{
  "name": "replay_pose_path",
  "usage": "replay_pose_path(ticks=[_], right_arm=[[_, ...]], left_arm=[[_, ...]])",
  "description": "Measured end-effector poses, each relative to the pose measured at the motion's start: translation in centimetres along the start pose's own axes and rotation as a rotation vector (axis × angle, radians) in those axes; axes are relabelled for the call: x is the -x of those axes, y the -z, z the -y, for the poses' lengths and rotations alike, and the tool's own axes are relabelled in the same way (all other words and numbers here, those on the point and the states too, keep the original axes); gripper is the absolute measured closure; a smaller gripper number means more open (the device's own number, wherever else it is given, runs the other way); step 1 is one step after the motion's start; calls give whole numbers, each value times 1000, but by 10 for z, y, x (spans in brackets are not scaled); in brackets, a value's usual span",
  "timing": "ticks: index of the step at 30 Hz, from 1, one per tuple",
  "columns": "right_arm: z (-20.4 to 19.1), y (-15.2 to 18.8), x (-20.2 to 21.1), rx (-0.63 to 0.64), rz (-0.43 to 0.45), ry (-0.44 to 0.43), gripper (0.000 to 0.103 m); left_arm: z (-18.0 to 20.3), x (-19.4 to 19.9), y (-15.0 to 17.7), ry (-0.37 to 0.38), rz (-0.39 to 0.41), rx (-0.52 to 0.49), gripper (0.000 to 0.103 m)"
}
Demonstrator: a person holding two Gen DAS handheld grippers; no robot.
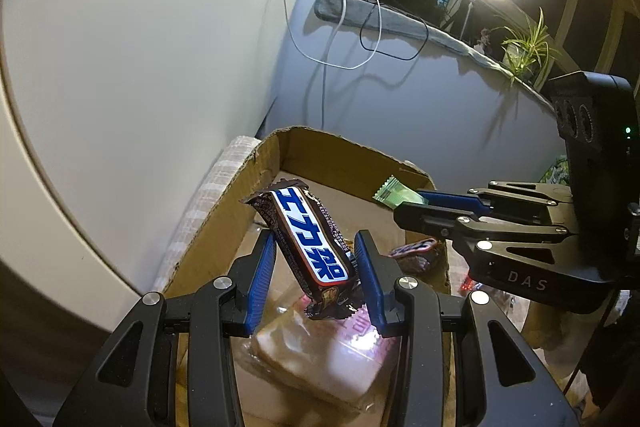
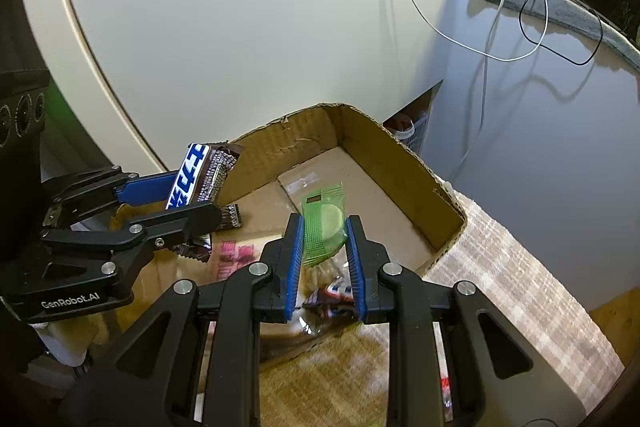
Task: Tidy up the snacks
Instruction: 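Carry the chocolate bar with the left tool and green packet with the right tool toward the box, then open the left tool over the box while the right tool releases the green packet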
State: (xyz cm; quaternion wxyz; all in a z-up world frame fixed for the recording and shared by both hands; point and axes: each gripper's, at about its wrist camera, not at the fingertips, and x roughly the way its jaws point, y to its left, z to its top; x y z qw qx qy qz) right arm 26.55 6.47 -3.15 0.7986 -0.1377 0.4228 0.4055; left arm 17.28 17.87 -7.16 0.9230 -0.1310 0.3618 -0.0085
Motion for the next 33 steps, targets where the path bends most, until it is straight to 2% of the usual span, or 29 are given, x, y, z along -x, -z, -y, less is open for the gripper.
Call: replay_pose_path(ticks=[6,8,9,10,11,14,20,33], right_arm=[[9,-1,-7,-19,-7,-5,81],[11,-1,-7,-23,-9,1,71],[12,0,-7,-26,-7,4,68],[13,0,-7,-30,-6,6,60],[14,1,-6,-33,-4,8,51],[16,1,-1,-41,14,24,35],[13,1,11,-32,28,48,29],[0,21,57,-9,41,108,28]], left_arm=[[1,-3,1,-12,-19,3,63],[1,-2,1,-24,-14,5,59],[0,-1,1,-24,-10,8,50],[0,0,0,-26,-5,11,45],[0,2,0,-28,0,11,45],[-1,4,-1,-29,4,7,45],[0,11,-1,-32,20,5,45],[24,40,13,17,29,-27,45]])
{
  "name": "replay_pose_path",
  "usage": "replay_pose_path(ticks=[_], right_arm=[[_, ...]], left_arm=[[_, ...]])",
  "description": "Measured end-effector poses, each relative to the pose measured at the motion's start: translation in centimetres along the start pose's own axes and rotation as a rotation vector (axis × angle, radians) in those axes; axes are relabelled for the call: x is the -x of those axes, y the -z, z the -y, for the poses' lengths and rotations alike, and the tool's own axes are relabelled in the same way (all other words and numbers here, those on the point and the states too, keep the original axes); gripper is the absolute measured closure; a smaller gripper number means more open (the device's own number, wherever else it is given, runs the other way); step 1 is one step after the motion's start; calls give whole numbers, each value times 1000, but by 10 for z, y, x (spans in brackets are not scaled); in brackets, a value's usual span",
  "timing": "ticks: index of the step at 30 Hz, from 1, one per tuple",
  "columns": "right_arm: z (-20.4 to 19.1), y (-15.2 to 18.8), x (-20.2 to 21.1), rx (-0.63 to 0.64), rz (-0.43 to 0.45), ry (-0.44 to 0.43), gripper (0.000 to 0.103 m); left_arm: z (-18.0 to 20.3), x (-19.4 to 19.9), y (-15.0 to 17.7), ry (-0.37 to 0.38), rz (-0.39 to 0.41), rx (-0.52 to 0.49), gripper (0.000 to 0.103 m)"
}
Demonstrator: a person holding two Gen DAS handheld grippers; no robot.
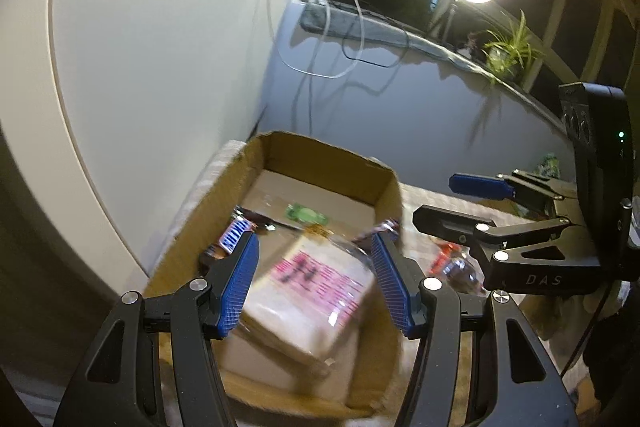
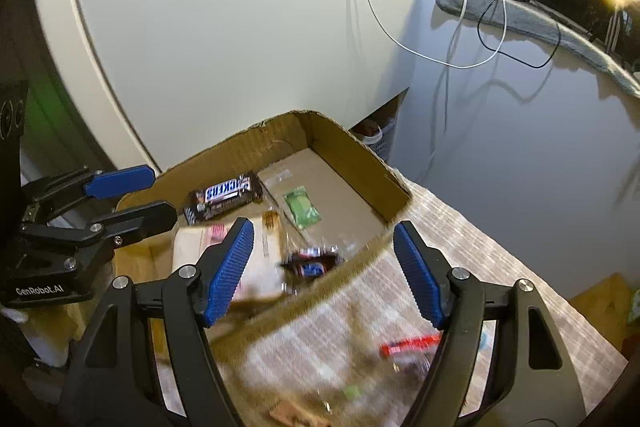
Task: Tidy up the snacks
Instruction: 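Open the left tool over the box while the right tool releases the green packet, then grasp the yellow candy packet with the left tool while the right tool grasps the red-sealed snack bag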
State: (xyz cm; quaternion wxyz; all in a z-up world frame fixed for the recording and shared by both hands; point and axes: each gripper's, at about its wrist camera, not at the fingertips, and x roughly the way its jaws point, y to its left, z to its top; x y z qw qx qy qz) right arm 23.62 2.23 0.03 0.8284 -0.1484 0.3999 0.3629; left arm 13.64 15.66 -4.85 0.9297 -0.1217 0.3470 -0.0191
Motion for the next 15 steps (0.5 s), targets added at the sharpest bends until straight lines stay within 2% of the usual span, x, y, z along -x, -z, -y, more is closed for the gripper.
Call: replay_pose_path(ticks=[7,15], right_arm=[[5,29,36,-17,7,25,28],[27,72,79,-70,26,112,28]], left_arm=[[23,13,13,30,-1,-6,45],[56,22,31,74,-24,-45,45]])
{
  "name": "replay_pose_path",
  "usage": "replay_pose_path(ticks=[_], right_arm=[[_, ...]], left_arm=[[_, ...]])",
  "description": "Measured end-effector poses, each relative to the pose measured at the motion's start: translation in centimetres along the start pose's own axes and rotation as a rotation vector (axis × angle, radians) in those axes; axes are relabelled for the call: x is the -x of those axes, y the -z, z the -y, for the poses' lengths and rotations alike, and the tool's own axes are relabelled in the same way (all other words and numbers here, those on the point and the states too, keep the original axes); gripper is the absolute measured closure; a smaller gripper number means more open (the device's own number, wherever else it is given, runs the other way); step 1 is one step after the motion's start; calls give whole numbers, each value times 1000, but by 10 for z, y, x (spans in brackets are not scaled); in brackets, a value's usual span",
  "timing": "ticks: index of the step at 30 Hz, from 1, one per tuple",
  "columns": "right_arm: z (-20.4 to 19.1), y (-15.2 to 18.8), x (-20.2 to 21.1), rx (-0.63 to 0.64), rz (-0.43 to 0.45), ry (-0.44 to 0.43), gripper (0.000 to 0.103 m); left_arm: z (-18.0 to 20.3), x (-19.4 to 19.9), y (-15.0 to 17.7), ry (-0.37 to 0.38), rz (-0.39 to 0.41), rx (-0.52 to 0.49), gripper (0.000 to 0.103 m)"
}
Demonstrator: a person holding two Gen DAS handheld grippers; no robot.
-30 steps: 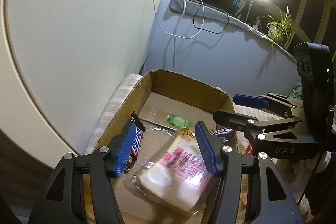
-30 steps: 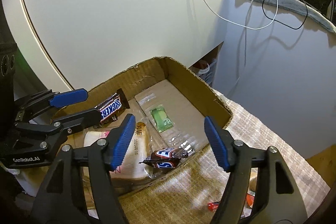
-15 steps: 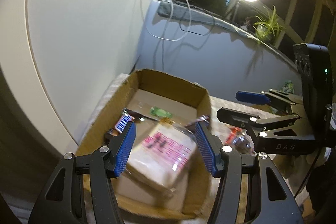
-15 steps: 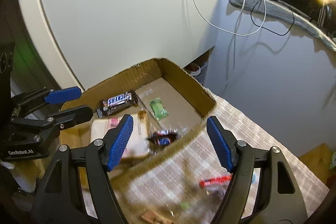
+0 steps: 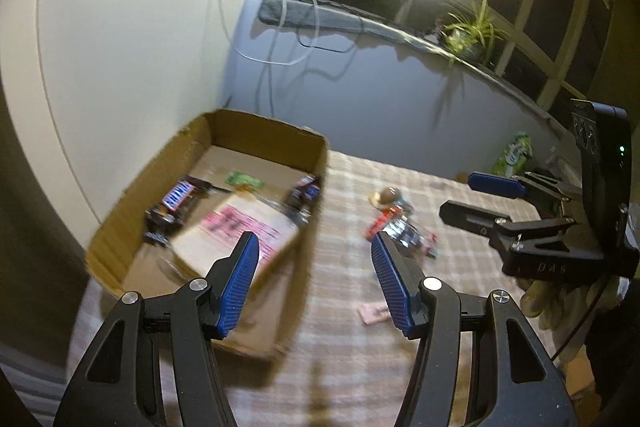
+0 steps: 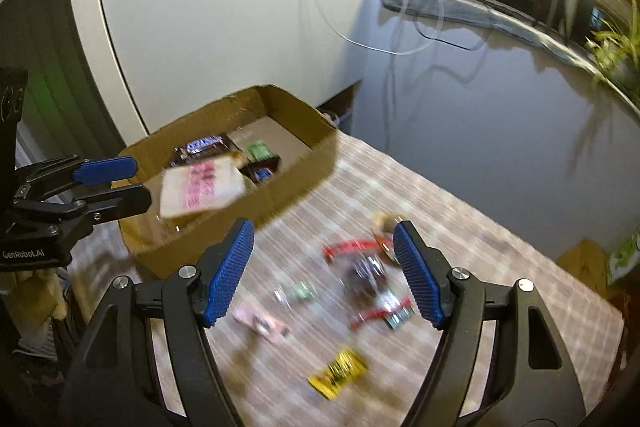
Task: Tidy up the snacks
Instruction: 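Grasp the yellow candy packet with the left tool while the right tool grasps the red-sealed snack bag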
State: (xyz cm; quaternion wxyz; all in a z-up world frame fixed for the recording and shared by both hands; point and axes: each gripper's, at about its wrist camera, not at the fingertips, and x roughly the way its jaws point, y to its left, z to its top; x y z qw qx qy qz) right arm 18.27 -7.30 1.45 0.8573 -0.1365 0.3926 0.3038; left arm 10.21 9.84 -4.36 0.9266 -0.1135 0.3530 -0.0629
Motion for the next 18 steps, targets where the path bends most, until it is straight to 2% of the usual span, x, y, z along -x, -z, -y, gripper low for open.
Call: replay_pose_path(ticks=[9,15,18], right_arm=[[62,50,38,-150,-46,46,28],[118,87,59,-329,-87,57,28],[141,104,63,-393,-110,92,28]], left_arm=[[40,-12,26,68,-58,-20,45],[68,-29,42,114,-114,-31,45],[84,-38,50,131,-140,-46,48]])
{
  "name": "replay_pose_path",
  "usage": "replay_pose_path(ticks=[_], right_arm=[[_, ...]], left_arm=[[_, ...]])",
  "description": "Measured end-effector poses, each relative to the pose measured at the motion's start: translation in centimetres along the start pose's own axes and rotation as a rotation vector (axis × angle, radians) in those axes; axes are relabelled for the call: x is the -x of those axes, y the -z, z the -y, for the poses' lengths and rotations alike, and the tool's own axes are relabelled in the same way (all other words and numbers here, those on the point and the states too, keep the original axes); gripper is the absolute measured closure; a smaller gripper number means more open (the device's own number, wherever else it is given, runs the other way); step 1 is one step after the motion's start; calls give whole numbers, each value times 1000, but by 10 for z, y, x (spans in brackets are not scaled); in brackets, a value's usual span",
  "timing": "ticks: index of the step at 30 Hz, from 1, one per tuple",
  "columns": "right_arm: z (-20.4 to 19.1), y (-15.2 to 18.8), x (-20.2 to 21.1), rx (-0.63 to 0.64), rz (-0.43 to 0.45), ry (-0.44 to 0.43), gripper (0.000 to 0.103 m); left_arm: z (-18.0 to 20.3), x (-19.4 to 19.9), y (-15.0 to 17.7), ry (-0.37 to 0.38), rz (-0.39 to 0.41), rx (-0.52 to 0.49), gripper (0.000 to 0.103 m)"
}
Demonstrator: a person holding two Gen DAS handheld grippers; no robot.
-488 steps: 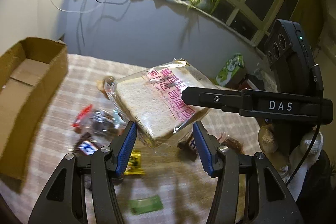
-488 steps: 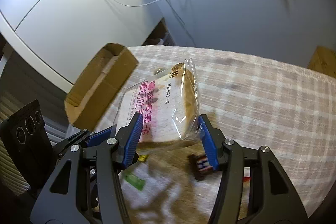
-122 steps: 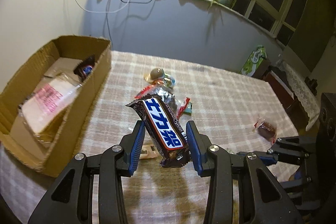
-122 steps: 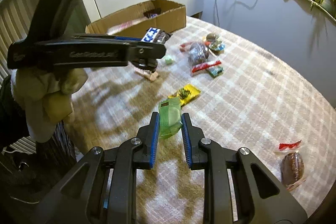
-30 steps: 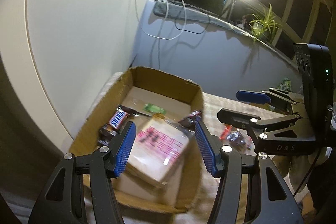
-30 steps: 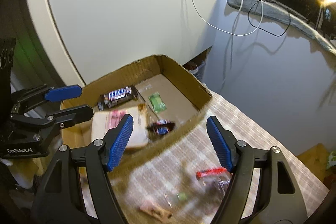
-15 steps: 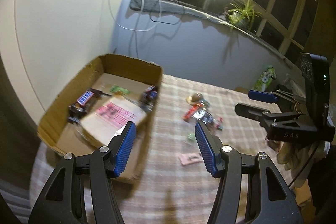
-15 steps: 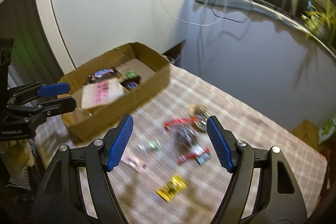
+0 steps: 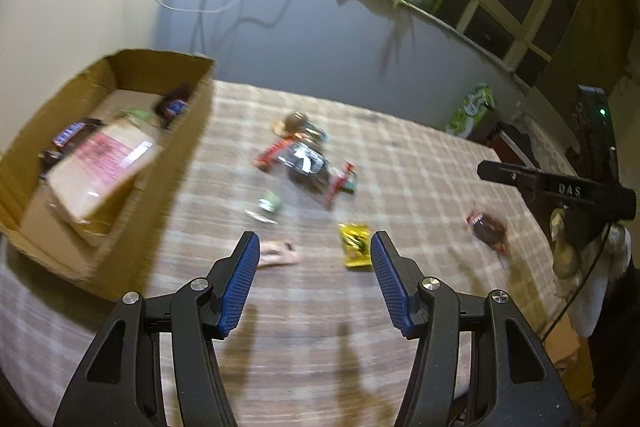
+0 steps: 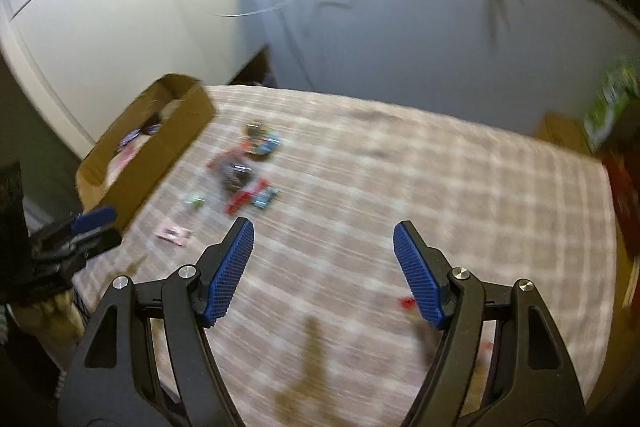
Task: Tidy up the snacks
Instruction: 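Grasp the yellow candy packet with the left tool while the right tool grasps the red-sealed snack bag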
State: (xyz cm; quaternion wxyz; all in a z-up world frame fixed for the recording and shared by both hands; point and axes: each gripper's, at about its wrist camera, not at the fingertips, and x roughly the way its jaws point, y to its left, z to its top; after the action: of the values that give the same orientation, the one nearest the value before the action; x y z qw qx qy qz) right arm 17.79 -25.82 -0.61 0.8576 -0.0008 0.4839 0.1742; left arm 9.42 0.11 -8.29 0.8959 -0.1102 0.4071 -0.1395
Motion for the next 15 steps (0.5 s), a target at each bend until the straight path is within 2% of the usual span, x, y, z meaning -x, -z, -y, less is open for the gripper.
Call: replay_pose_path(ticks=[7,11,15], right_arm=[[45,23,-1,-66,-44,62,28],[55,35,-5,-38,-76,106,28],[56,44,-12,-6,-108,115,28]], left_arm=[[25,-26,9,27,-62,-30,55],[31,-38,12,22,-88,-44,58],[34,-48,13,6,-106,-60,62]])
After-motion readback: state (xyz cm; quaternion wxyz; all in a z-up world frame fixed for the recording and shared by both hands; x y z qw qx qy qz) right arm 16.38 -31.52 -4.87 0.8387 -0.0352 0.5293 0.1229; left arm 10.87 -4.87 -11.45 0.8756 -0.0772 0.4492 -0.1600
